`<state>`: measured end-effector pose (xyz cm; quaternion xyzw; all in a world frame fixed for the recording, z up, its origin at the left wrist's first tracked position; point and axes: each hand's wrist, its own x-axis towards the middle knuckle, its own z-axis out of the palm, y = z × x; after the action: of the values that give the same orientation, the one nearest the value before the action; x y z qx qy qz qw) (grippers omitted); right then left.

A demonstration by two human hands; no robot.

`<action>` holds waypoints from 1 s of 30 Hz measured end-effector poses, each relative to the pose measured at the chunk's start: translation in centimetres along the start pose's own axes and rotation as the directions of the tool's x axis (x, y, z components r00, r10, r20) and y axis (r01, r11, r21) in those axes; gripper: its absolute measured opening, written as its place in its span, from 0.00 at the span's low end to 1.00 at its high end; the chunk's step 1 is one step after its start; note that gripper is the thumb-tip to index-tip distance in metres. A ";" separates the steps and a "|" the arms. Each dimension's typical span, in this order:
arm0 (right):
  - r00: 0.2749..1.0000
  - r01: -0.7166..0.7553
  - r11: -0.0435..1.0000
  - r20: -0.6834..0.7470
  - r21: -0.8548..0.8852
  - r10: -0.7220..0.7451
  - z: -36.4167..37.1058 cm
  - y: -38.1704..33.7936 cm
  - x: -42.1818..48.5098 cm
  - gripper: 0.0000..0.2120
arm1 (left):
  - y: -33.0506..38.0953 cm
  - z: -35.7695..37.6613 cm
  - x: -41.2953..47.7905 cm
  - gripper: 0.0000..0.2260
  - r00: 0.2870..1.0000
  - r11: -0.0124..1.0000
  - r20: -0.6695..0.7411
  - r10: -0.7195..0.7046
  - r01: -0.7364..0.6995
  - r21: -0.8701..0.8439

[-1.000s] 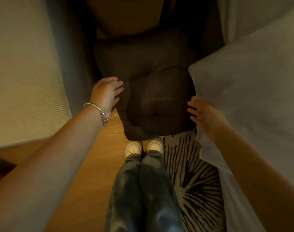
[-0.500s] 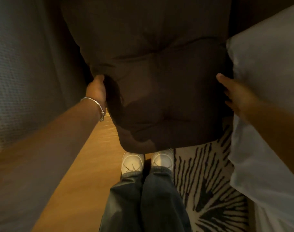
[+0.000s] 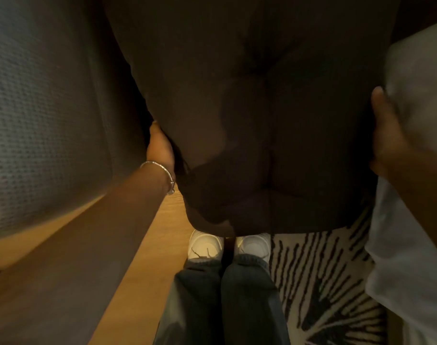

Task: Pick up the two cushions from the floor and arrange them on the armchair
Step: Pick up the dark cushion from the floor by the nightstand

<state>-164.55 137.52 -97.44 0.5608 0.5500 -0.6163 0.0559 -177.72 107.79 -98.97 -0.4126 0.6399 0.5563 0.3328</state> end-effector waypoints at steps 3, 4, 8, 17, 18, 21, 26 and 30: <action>1.000 0.026 0.999 -0.007 0.041 -0.026 -1.0 -2.0 -4.7 0.36 | 0.9 -1.1 -3.8 0.20 0.999 1.000 -0.032 0.001 -0.001 -0.018; 0.999 0.029 0.998 -0.033 0.059 -0.028 -1.5 -3.2 -6.6 0.34 | 1.8 -1.7 -5.7 0.18 0.999 1.000 -0.042 0.004 -0.005 -0.030; 0.998 0.014 0.995 -0.064 0.098 -0.008 -3.0 -8.5 -14.3 0.34 | 7.4 -4.3 -13.4 0.18 0.996 0.999 -0.067 0.051 -0.051 0.001; 0.982 -0.183 0.967 0.013 -0.178 0.188 -7.4 -17.0 -39.4 0.51 | 17.9 -15.3 -37.3 0.29 0.950 0.887 -0.007 0.312 -0.289 0.361; 0.981 -0.184 0.967 0.034 -0.174 0.192 -7.7 -17.3 -41.3 0.49 | 18.7 -16.1 -39.1 0.28 0.943 0.875 -0.001 0.333 -0.308 0.373; 0.985 -0.160 0.978 0.046 -0.131 0.167 -7.8 -17.2 -46.2 0.49 | 19.4 -18.3 -44.1 0.24 0.920 0.860 0.010 0.392 -0.370 0.350; 0.995 -0.095 0.995 0.035 -0.023 0.096 -7.7 -16.2 -51.3 0.44 | 18.3 -21.4 -50.0 0.21 0.857 0.838 -0.047 0.514 -0.490 0.240; 0.994 0.076 0.997 0.073 0.016 -0.077 -8.2 -17.6 -55.2 0.47 | 19.5 -24.1 -54.9 0.21 0.807 0.806 -0.059 0.588 -0.578 0.127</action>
<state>-151.28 120.15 -43.14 0.5166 0.5647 -0.6417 0.0489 -170.43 93.43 -38.03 -0.2047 0.7786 0.5775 0.1356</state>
